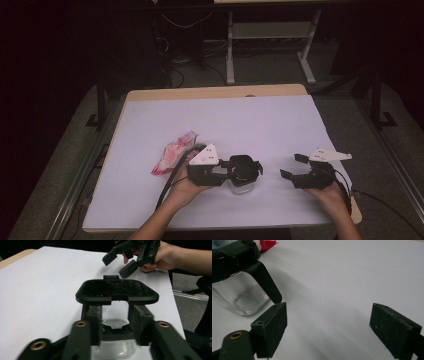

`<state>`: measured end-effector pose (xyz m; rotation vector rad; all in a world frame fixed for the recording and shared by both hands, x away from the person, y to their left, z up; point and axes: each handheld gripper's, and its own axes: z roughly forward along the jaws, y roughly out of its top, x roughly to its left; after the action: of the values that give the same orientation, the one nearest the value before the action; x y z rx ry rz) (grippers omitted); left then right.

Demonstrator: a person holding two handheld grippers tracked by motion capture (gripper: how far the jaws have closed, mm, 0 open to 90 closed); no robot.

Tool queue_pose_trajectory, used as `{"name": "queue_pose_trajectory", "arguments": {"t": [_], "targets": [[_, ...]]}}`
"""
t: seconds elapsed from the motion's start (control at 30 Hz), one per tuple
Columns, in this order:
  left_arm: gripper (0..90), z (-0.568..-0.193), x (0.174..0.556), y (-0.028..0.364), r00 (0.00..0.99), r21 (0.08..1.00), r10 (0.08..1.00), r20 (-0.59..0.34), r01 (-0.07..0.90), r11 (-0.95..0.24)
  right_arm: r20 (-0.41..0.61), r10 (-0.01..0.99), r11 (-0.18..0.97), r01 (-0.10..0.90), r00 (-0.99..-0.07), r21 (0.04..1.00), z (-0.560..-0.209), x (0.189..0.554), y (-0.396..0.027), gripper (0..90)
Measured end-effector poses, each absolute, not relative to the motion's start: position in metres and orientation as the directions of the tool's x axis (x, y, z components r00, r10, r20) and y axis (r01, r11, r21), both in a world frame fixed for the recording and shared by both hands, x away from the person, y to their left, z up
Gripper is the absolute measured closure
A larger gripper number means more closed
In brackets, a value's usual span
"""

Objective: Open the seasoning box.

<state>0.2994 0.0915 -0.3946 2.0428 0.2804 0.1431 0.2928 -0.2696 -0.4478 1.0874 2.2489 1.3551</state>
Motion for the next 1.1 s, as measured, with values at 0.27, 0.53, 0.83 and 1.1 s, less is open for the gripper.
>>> {"name": "queue_pose_trajectory", "arguments": {"t": [0.27,0.53,0.83,1.1], "targets": [[89.6,-0.389,0.299,0.089,0.966,0.876,0.255,-0.051,0.166,-0.452,0.125,0.733,0.266,0.451,-0.669,0.852,-0.448,0.293,-0.271,14.2],[89.7,-0.381,0.303,0.088,0.969,0.88,0.233,-0.081,0.18,-0.44,0.132,0.734,0.262,0.457,-0.667,0.85,-0.448,0.293,-0.271,14.2],[89.7,-0.369,0.307,0.078,0.971,0.878,0.229,-0.066,0.165,-0.449,0.13,0.729,0.266,0.452,-0.673,0.851,-0.449,0.293,-0.27,14.2],[89.8,-0.361,0.31,0.067,0.973,0.876,0.222,-0.058,0.156,-0.457,0.129,0.726,0.267,0.45,-0.675,0.852,-0.449,0.292,-0.27,14.2]]}}
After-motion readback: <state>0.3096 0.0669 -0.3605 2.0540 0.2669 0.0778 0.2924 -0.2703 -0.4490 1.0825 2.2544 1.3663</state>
